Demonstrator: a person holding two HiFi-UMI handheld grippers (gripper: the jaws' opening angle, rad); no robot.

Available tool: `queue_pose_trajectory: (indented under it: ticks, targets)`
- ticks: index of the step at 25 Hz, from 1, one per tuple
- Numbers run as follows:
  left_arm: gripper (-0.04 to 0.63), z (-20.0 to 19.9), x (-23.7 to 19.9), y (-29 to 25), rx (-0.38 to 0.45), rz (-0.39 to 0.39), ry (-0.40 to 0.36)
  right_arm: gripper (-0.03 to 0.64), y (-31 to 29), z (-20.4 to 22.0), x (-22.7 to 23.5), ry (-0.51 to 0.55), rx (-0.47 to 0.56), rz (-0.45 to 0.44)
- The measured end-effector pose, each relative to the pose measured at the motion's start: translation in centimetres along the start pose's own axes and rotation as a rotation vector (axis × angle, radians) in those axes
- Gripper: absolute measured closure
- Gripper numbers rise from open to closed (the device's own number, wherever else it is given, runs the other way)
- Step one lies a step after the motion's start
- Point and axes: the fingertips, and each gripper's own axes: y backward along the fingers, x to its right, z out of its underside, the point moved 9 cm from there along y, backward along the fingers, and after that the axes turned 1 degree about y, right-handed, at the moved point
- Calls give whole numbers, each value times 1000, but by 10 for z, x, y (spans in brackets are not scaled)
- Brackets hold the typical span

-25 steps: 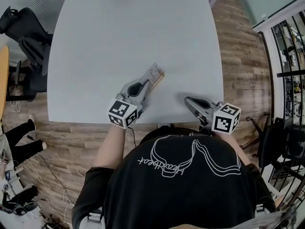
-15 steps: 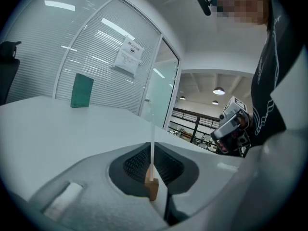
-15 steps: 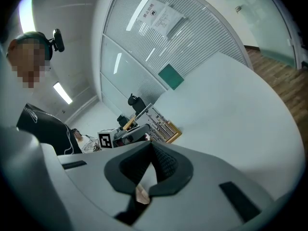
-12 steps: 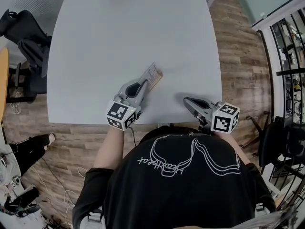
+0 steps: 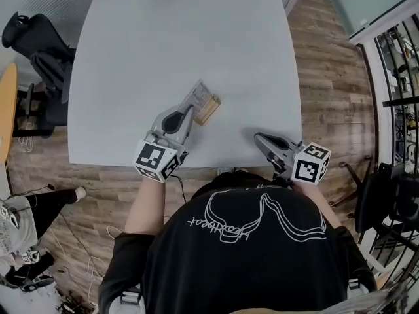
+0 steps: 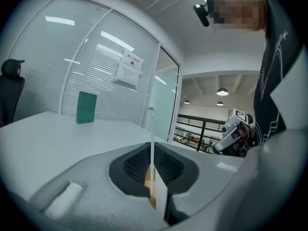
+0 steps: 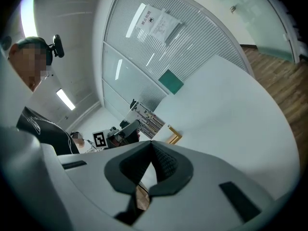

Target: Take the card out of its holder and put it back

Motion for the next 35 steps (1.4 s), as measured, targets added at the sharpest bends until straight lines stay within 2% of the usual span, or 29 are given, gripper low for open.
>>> queue_pose_trajectory:
  ticks: [3, 7, 9, 14, 17, 20, 25, 30, 35]
  targets:
    - [571, -14, 8, 4, 17, -35, -29, 607, 8, -2, 5, 0, 6, -10]
    - [571, -25, 30, 12, 33, -93, -2, 607, 22, -13, 3, 21, 22, -40]
    - [571, -31, 44, 17, 28, -130, 34, 607, 32, -21, 0, 47, 44, -58]
    - [571, -42, 78, 35, 34, -202, 190, 607, 51, -40, -9, 119, 52, -92]
    - [571, -46, 101, 47, 42, -189, 252, 607, 58, -47, -18, 153, 67, -123]
    - [571, -45, 123, 57, 35, -180, 274, 607, 62, -48, -28, 185, 70, -154]
    - [571, -37, 156, 67, 23, -177, 236, 607, 74, -38, -40, 243, 66, -178]
    - [571, -28, 181, 73, 10, -163, 259, 607, 83, -29, -49, 282, 45, -161]
    - [571, -23, 199, 79, 15, -151, 251, 607, 87, -24, -59, 313, 41, -182]
